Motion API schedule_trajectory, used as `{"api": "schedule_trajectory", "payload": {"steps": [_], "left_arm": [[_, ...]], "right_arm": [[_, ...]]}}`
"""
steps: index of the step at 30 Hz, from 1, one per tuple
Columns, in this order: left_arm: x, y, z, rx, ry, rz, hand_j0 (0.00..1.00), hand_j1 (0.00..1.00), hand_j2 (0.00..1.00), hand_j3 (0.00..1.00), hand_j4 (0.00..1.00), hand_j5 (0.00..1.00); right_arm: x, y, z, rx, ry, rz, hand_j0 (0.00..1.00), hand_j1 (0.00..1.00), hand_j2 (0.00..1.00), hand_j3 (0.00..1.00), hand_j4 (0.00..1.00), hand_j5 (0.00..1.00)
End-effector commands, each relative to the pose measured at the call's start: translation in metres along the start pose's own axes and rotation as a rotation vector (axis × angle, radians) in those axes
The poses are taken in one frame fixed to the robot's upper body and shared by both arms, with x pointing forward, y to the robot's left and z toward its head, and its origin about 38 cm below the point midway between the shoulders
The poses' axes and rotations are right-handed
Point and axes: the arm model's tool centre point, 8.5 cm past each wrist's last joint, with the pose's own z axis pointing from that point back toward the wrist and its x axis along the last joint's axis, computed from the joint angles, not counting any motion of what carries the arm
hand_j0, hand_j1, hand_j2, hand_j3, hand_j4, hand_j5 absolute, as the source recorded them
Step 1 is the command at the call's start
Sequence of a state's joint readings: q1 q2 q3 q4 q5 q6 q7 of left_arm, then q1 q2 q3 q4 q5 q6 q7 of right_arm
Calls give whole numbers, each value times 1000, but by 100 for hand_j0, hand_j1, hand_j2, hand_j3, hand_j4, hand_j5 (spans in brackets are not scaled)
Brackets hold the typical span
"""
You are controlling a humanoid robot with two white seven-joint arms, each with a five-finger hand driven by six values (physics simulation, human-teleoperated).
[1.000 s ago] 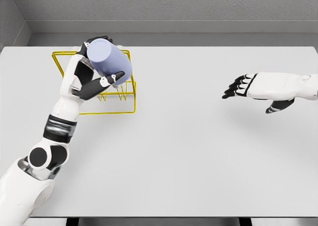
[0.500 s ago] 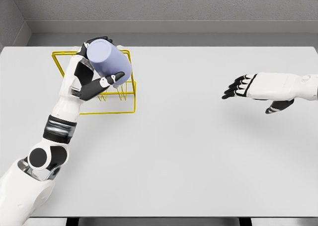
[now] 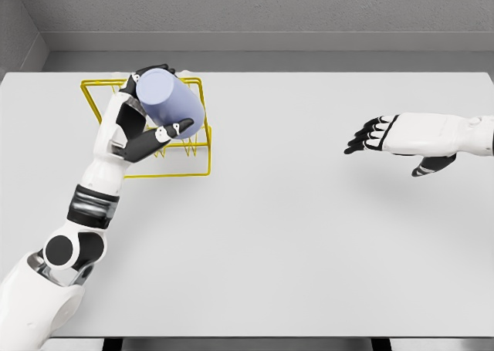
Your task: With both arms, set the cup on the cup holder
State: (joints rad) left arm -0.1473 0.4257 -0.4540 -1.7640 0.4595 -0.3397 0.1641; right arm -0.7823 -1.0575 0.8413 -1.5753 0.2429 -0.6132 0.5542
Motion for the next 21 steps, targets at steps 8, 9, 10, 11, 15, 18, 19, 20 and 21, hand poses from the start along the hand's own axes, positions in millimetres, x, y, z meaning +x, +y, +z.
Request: {"api": "schedule_trajectory", "payload": {"steps": [8, 9, 10, 11, 15, 18, 19, 20, 21], "left_arm": [[0, 0, 0, 0, -1, 0, 67, 67, 67, 67, 67, 67], [0, -1, 0, 0, -3, 2, 73, 73, 73, 73, 73, 73], [0, -1, 0, 0, -2, 2, 82, 82, 82, 82, 82, 82], [0, -1, 0, 0, -2, 0, 91, 91, 91, 91, 91, 91], [1, -1, 0, 1, -6, 1, 100, 100, 100, 100, 100, 100], [1, -1, -1, 1, -8, 2, 100, 100, 100, 100, 100, 100], [0, -1, -1, 2, -7, 3, 100, 100, 100, 100, 100, 100], [1, -1, -1, 1, -7, 1, 100, 100, 100, 100, 100, 100], [1, -1, 0, 1, -6, 0, 100, 100, 100, 100, 100, 100]], "right_arm": [[0, 0, 0, -3, 1, -5, 100, 100, 100, 100, 100, 100], [0, 0, 0, -3, 1, -5, 100, 100, 100, 100, 100, 100], [0, 0, 0, -3, 1, -5, 100, 100, 100, 100, 100, 100], [0, -1, 0, -4, 0, -4, 100, 100, 100, 100, 100, 100], [0, -1, 0, -4, 0, -4, 100, 100, 100, 100, 100, 100], [0, -1, 0, -4, 0, -4, 100, 100, 100, 100, 100, 100], [0, -1, 0, -4, 0, -4, 100, 100, 100, 100, 100, 100], [0, -1, 0, -4, 0, -4, 100, 100, 100, 100, 100, 100], [0, -1, 0, -4, 0, -4, 100, 100, 100, 100, 100, 100]]}}
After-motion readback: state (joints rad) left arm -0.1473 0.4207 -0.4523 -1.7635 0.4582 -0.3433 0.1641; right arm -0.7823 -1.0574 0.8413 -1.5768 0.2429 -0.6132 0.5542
